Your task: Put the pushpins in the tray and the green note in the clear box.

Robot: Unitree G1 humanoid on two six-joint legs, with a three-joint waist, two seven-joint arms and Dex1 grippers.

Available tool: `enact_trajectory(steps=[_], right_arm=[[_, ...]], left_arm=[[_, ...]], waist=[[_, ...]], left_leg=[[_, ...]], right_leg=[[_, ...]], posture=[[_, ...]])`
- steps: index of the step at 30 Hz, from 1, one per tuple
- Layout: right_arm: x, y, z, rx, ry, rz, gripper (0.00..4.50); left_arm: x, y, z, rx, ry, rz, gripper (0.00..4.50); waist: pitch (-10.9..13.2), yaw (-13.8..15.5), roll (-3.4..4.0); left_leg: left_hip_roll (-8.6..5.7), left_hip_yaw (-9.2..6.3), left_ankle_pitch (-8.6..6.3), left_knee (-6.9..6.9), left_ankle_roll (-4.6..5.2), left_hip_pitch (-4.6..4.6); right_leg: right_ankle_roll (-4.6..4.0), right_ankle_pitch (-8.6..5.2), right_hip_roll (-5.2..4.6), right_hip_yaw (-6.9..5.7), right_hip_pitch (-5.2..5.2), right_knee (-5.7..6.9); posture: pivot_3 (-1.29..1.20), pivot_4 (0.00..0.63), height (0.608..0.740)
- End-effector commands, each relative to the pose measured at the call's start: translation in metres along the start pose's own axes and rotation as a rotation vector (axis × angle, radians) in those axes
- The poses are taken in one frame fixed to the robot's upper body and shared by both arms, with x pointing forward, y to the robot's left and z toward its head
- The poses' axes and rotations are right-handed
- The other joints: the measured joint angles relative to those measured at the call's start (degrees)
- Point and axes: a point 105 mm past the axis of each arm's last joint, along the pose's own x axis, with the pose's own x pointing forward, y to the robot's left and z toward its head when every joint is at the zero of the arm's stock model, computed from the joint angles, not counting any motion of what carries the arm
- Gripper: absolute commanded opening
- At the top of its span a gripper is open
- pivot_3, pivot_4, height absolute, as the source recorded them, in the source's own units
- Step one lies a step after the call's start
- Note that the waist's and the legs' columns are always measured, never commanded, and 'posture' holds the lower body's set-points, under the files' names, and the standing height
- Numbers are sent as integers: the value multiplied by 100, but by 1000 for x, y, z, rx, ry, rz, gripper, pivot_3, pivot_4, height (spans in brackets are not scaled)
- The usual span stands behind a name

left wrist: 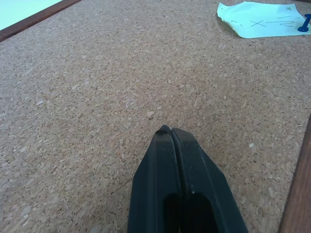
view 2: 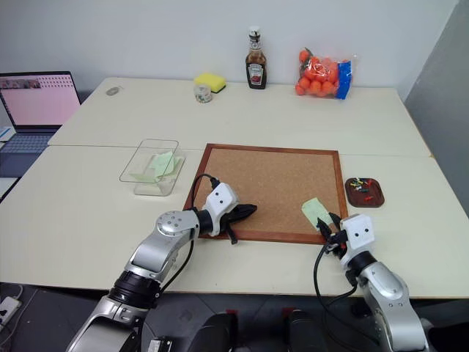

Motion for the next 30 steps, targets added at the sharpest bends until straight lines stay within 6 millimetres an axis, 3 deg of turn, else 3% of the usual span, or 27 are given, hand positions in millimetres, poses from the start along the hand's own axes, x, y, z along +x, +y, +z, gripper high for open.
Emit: enact_trajectory(steps=[1,11,22,27,30], right_arm=[[0,5,3,-9,5,20,1960],[4,5,-4,-2,41,15,1960],[4,6,-3,-14,32,26,38],[4,5,-1,-19,23,28,38],[4,0,11,-37,-38,5,38]], left_arm=[[1,-9,-20,-19,79,-32,0],[1,-8,-21,-16,82,-32,0],[1,-9,-21,-15,84,-35,0],[1,-9,-23,-14,86,-34,0],[1,-9,-23,-13,86,-34,0]], waist=[[0,0,0],[0,-1,0],[0,-1,0],[0,-1,0],[0,-1,0]], left_leg=[[0,0,0,0,0,0],[0,0,0,0,0,0],[0,0,0,0,0,0],[0,0,0,0,0,0],[0,0,0,0,0,0]], right_leg=[[0,0,0,0,0,0],[0,0,0,0,0,0],[0,0,0,0,0,0],[0,0,0,0,0,0],[0,0,0,0,0,0]], posture=[[0,150,740],[0,150,740],[0,150,740],[0,150,740],[0,150,740]])
